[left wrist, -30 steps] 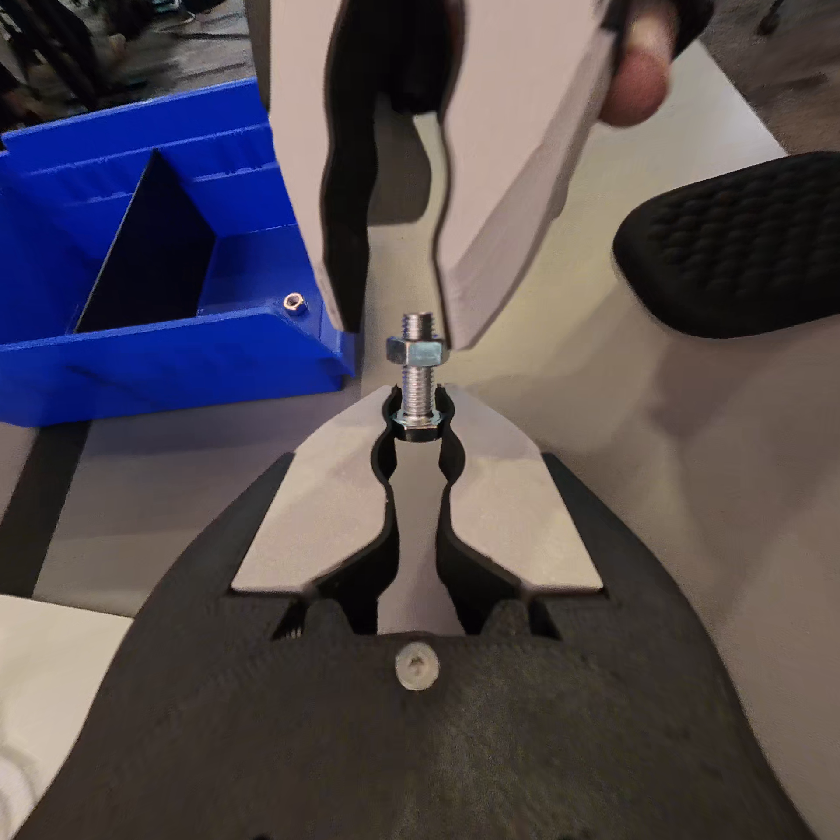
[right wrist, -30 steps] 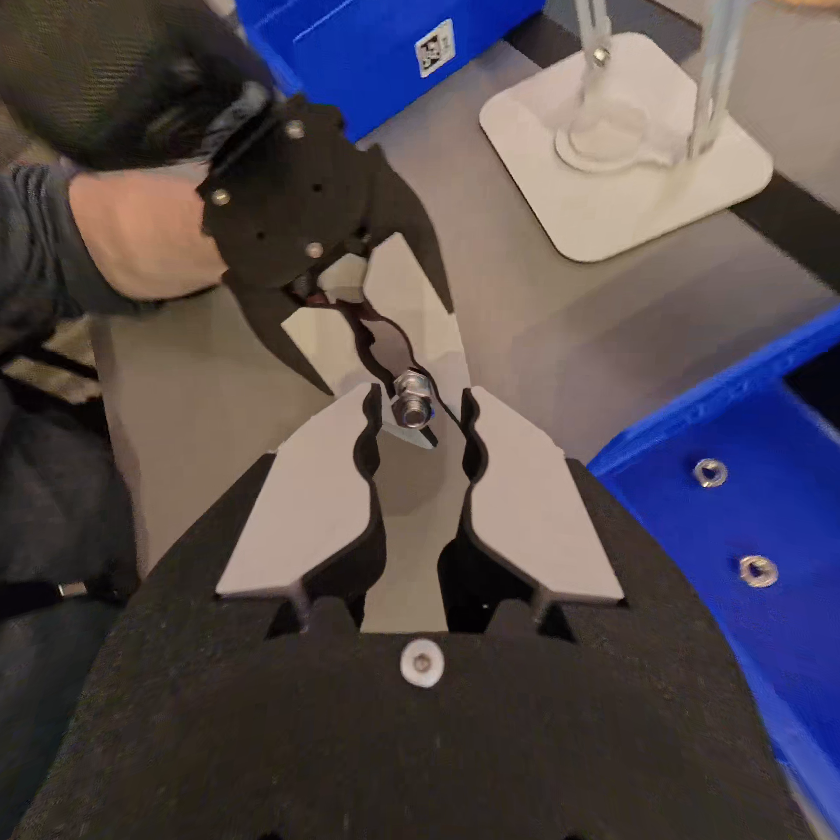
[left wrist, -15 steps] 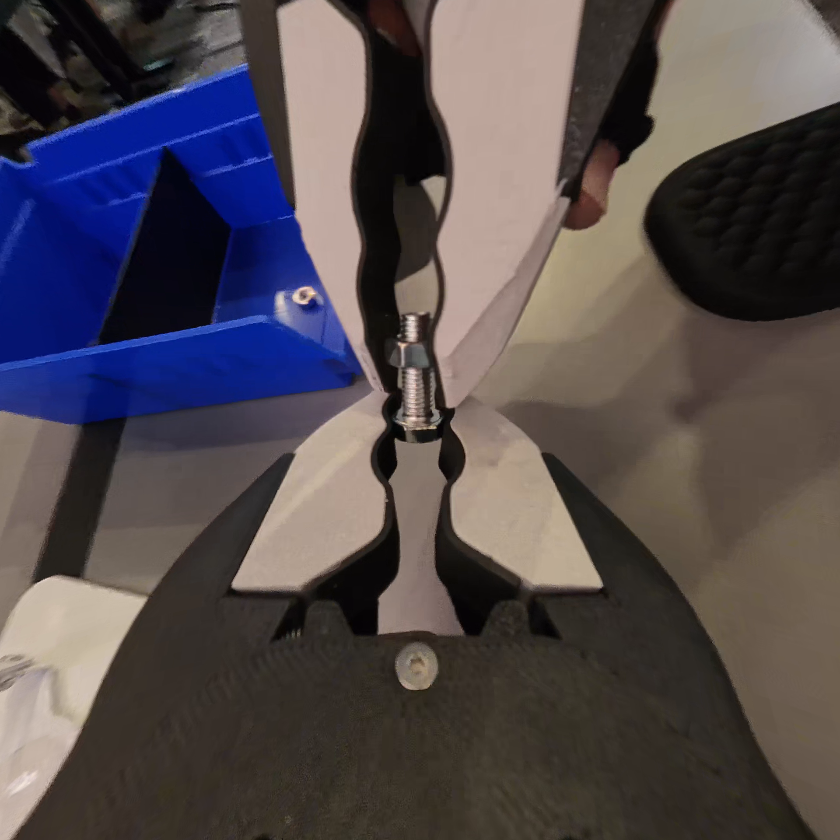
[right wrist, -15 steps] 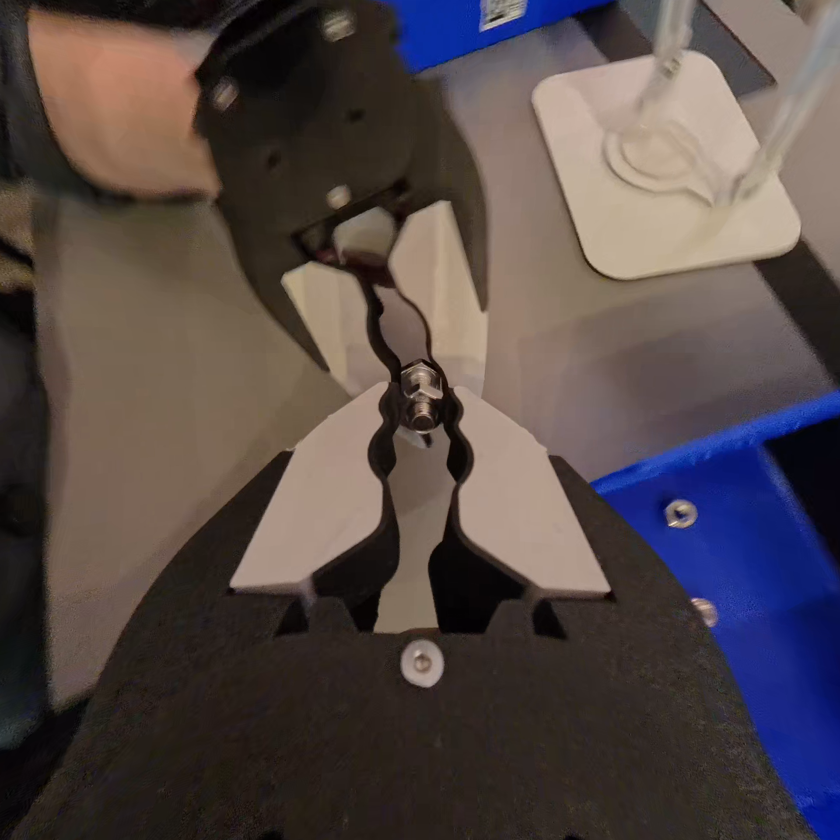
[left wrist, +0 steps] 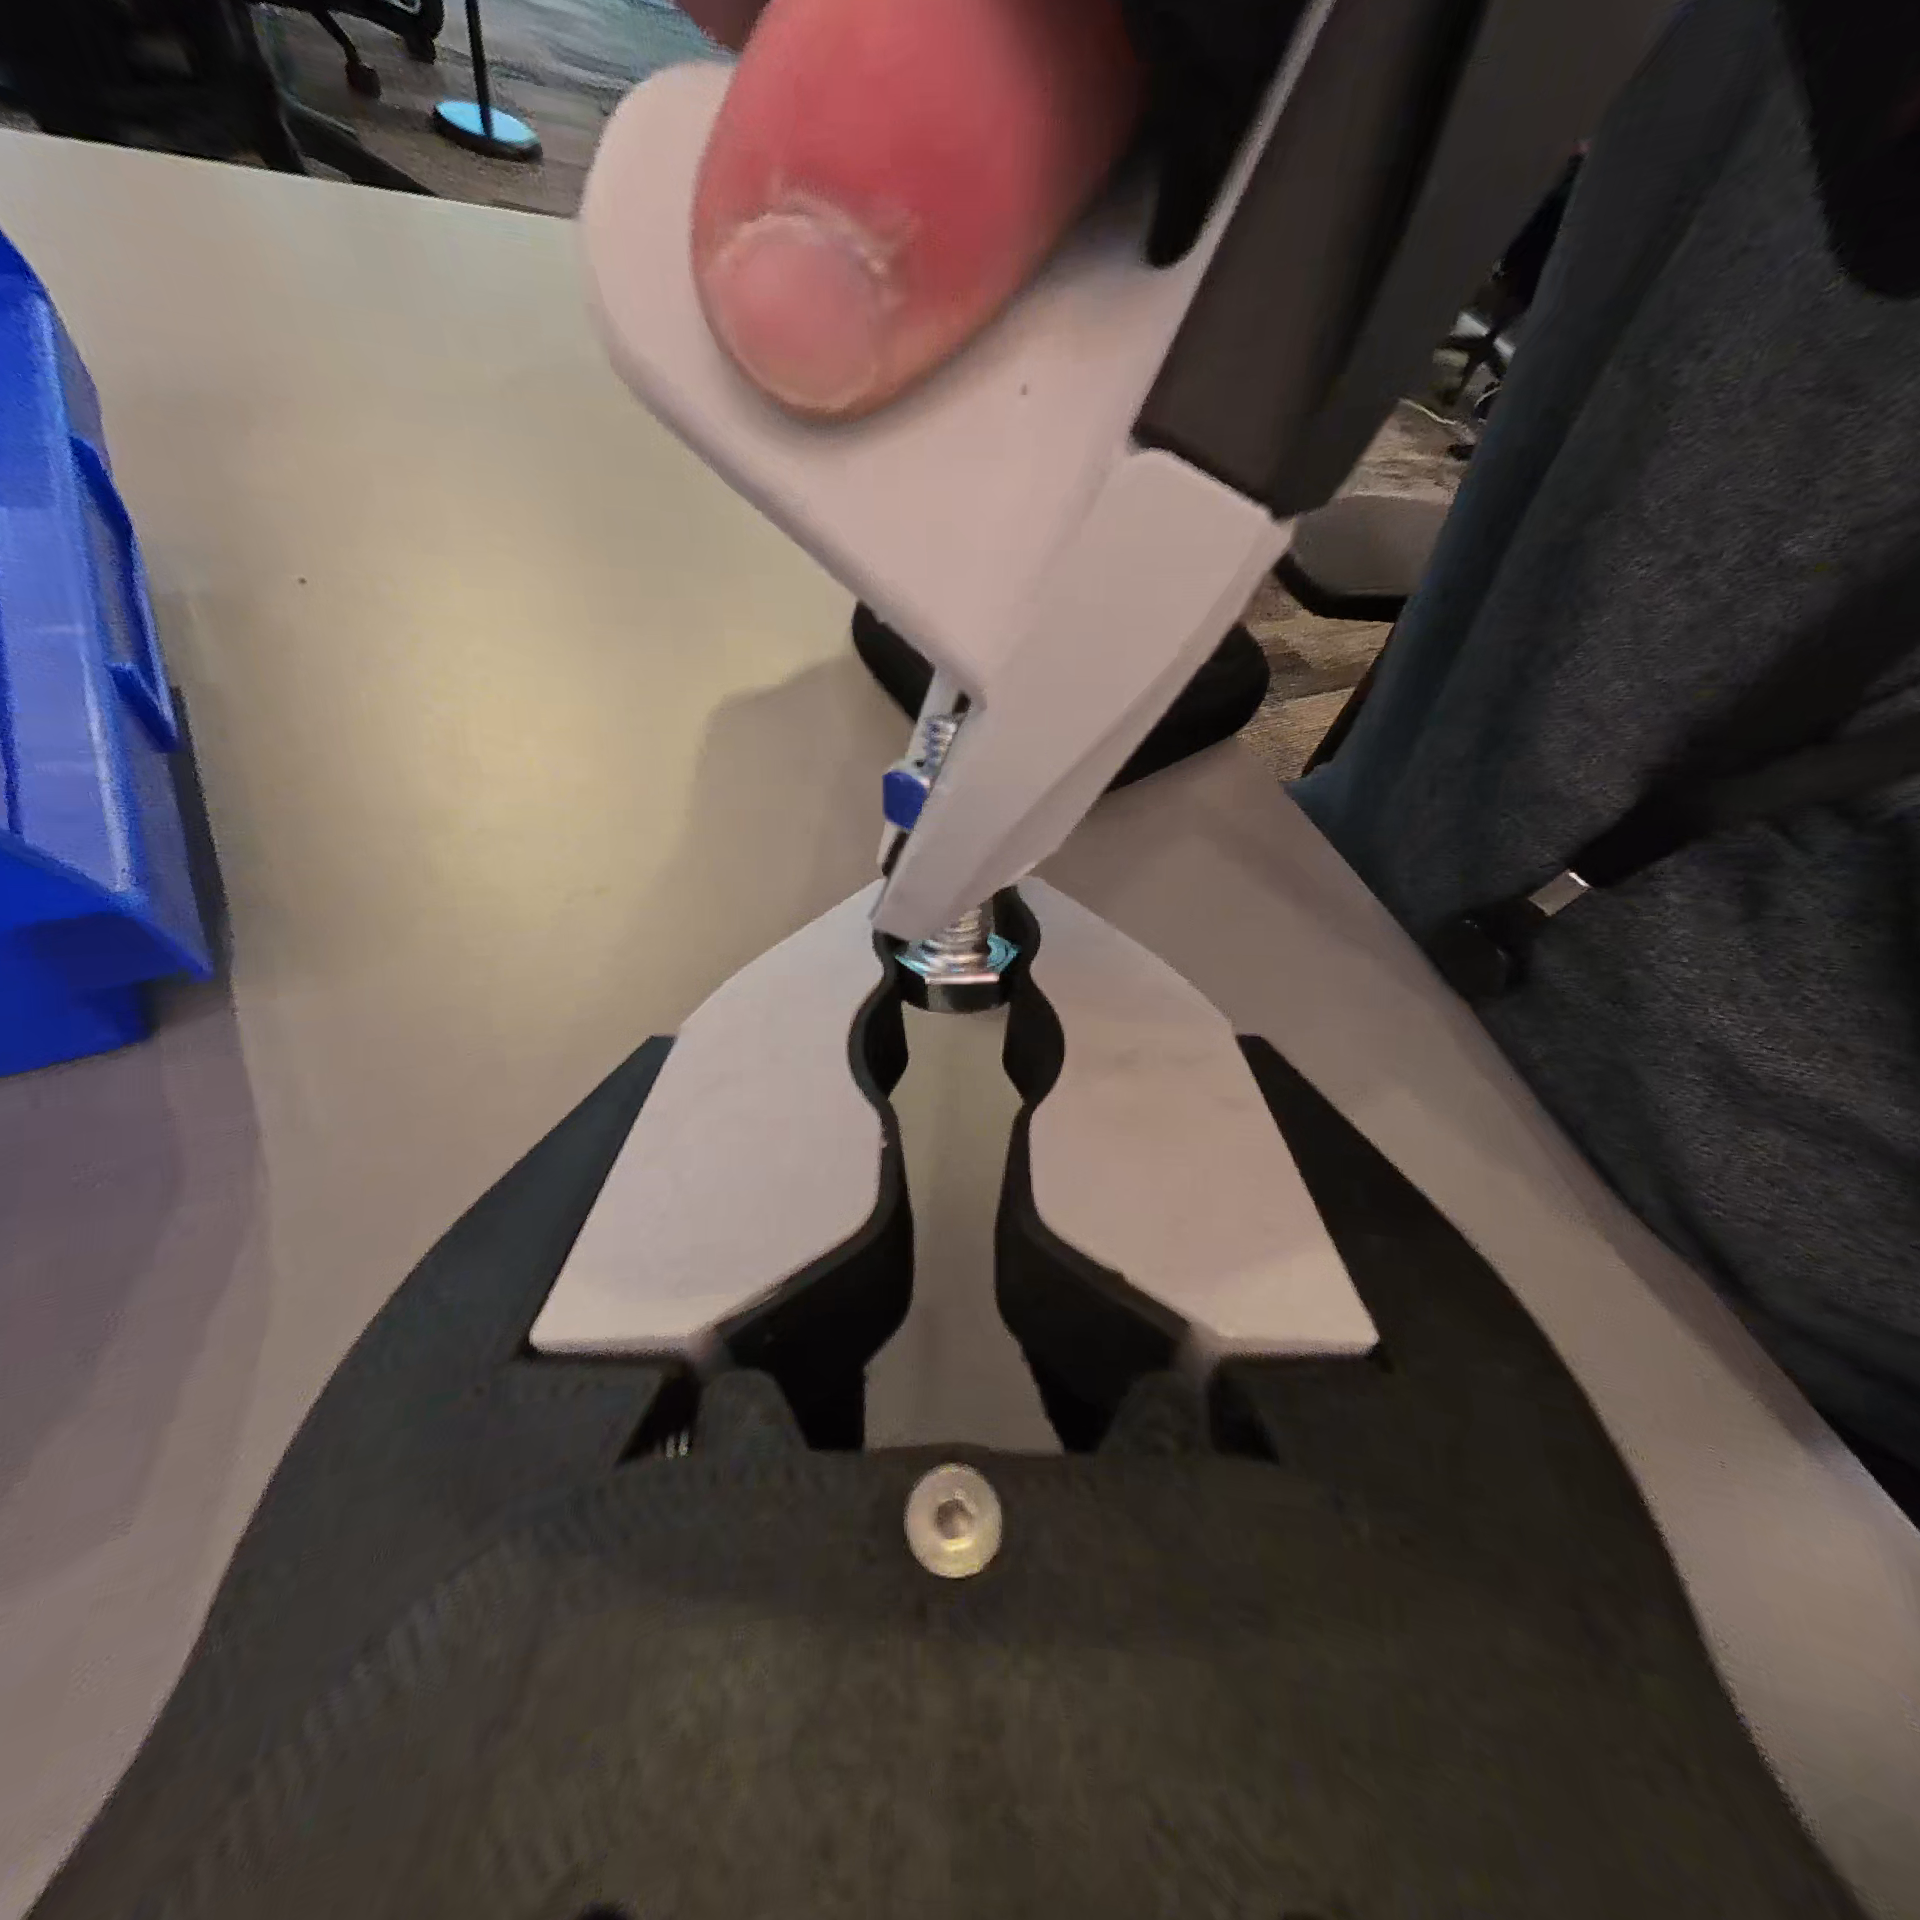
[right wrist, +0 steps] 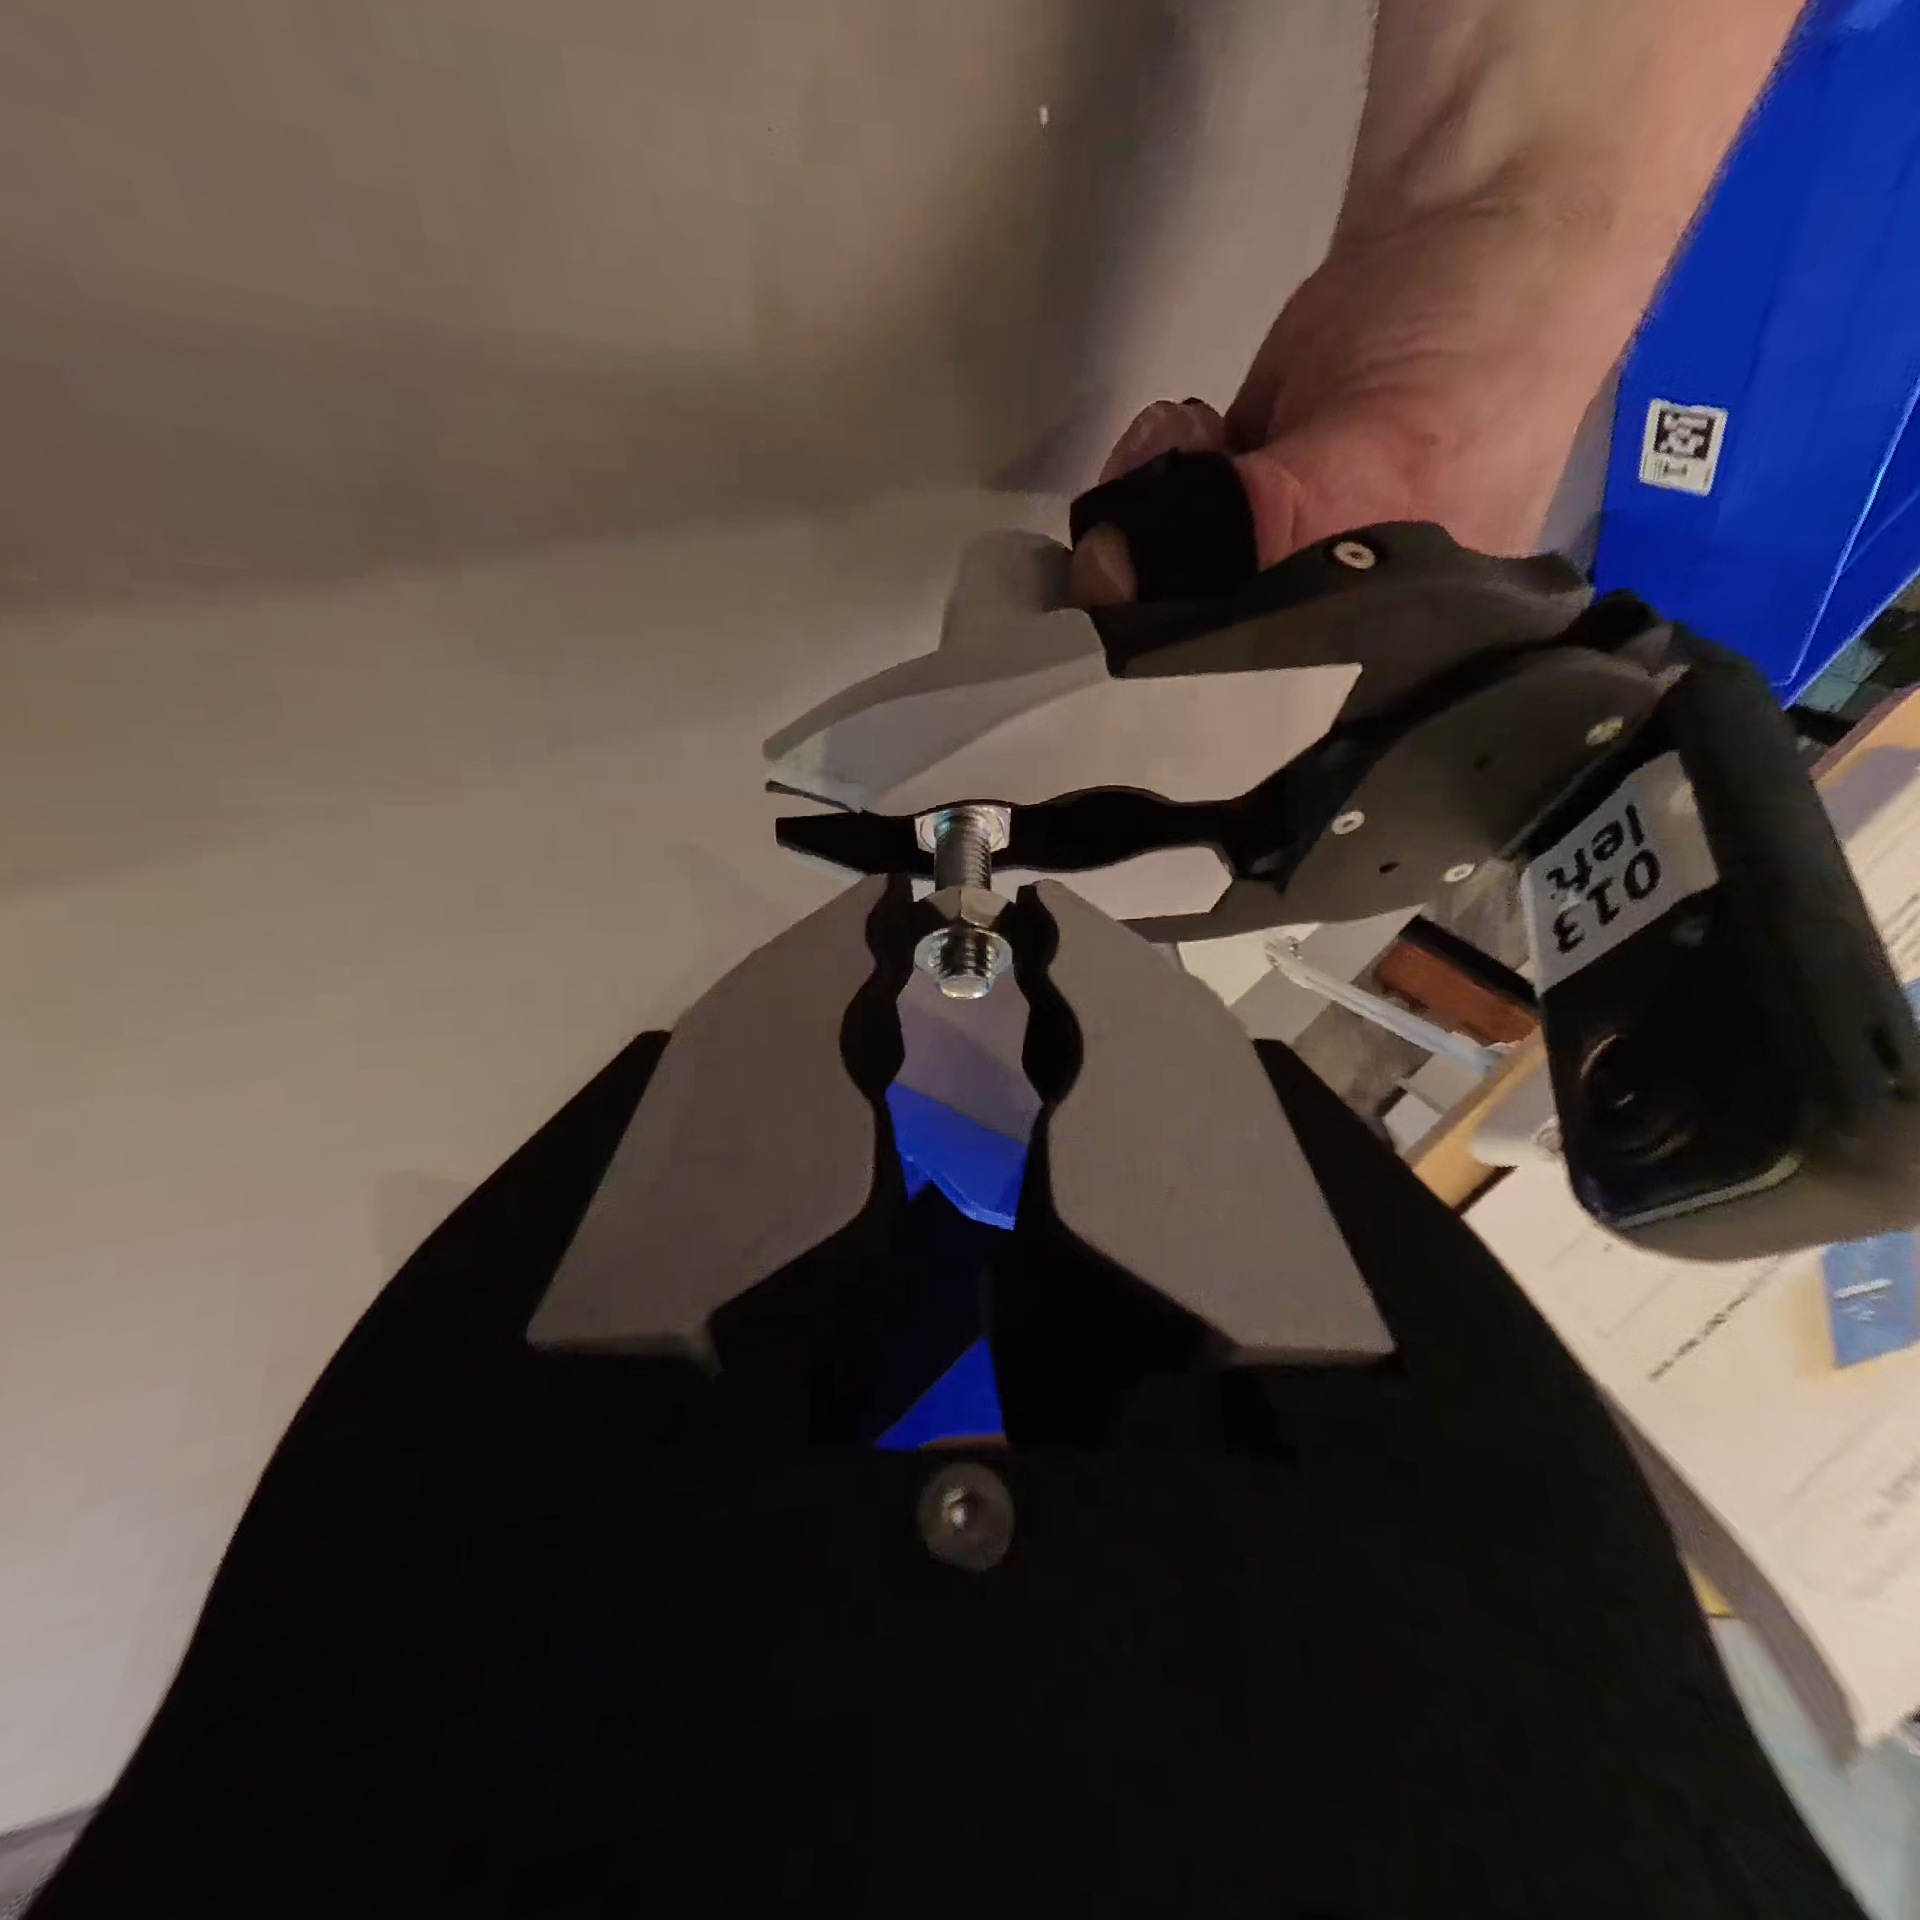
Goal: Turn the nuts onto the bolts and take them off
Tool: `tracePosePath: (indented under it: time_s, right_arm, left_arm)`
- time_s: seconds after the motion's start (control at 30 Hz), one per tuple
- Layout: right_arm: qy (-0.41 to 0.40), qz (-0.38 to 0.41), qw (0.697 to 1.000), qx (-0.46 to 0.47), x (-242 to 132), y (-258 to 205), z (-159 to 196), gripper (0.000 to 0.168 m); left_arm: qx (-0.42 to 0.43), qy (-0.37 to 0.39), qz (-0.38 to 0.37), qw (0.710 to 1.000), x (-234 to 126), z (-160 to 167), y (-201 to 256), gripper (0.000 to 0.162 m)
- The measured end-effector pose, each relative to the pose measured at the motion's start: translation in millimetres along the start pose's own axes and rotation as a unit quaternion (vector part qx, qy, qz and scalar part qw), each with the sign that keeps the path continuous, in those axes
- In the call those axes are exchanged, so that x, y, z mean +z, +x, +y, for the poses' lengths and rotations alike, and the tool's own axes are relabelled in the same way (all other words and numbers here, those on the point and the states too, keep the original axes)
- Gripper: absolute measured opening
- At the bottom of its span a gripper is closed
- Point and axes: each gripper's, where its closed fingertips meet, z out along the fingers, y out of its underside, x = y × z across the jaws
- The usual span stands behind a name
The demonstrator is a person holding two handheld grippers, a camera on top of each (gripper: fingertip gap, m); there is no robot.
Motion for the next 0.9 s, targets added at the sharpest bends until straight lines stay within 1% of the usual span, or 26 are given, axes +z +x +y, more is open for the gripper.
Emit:
tracePosePath:
  time_s: [0.03, 0.07, 0.1, 0.17, 0.23, 0.27, 0.3, 0.37, 0.43, 0.5, 0.57, 0.63, 0.67, 0.73, 0.8, 0.83, 0.9]
  right_arm:
    - [0.004, 0.002, 1.0, 0.024, 1, 0, 1, 0.021]
    - [0.005, 0.004, 0.998, 0.057, 1, 1, 3, 0.039]
    - [0.007, 0.006, 0.995, 0.098, 1, 3, 6, 0.043]
    - [0.033, 0.0, 0.98, 0.196, -3, 3, 8, 0.042]
    - [0.051, -0.003, 0.947, 0.317, -5, 5, 16, 0.041]
    - [0.061, -0.01, 0.922, 0.382, -5, 3, 21, 0.04]
    - [0.081, -0.02, 0.89, 0.448, -5, 2, 24, 0.039]
    - [0.134, -0.033, 0.805, 0.576, -5, 2, 27, 0.036]
    - [0.176, -0.052, 0.717, 0.673, -3, -1, 32, 0.034]
    - [0.202, -0.059, 0.648, 0.732, 0, -6, 37, 0.035]
    - [0.228, -0.063, 0.592, 0.771, 3, -9, 39, 0.033]
    - [0.255, -0.068, 0.546, 0.795, 6, -10, 40, 0.032]
    - [0.269, -0.068, 0.529, 0.802, 6, -9, 39, 0.03]
    - [0.279, -0.071, 0.514, 0.808, 10, -10, 37, 0.023]
    - [0.289, -0.064, 0.51, 0.808, 11, -9, 36, 0.02]
    - [0.286, -0.062, 0.519, 0.803, 11, -9, 36, 0.02]
    - [0.277, -0.055, 0.552, 0.784, 10, -10, 35, 0.02]
  left_arm:
    - [-0.001, 0.003, -0.002, 1.0, 0, 0, -1, 0.015]
    - [-0.001, 0.008, -0.011, 1.0, -1, -1, -4, 0.015]
    - [-0.001, 0.008, -0.025, 1.0, -1, -1, -9, 0.015]
    - [0.005, 0.004, -0.051, 0.999, -1, 1, -16, 0.015]
    - [0.011, -0.004, -0.089, 0.996, -2, 2, -26, 0.015]
    - [0.013, -0.002, -0.107, 0.994, -3, 1, -31, 0.015]
    - [0.017, -0.003, -0.134, 0.991, -5, 0, -38, 0.015]
    - [0.033, -0.027, -0.187, 0.982, -6, 2, -49, 0.015]
    - [0.046, -0.038, -0.244, 0.968, -10, 0, -60, 0.015]
    - [0.067, -0.063, -0.299, 0.95, -13, 0, -69, 0.015]
    - [0.087, -0.086, -0.344, 0.931, -15, -1, -75, 0.015]
    - [0.109, -0.108, -0.395, 0.906, -20, -3, -81, 0.015]
    - [0.12, -0.125, -0.404, 0.898, -19, -2, -82, 0.015]
    - [0.137, -0.141, -0.441, 0.876, -23, -3, -86, 0.015]
    - [0.136, -0.151, -0.442, 0.874, -20, -2, -85, 0.015]
    - [0.142, -0.15, -0.448, 0.87, -21, -3, -85, 0.015]
    - [0.135, -0.15, -0.435, 0.877, -19, -2, -84, 0.015]
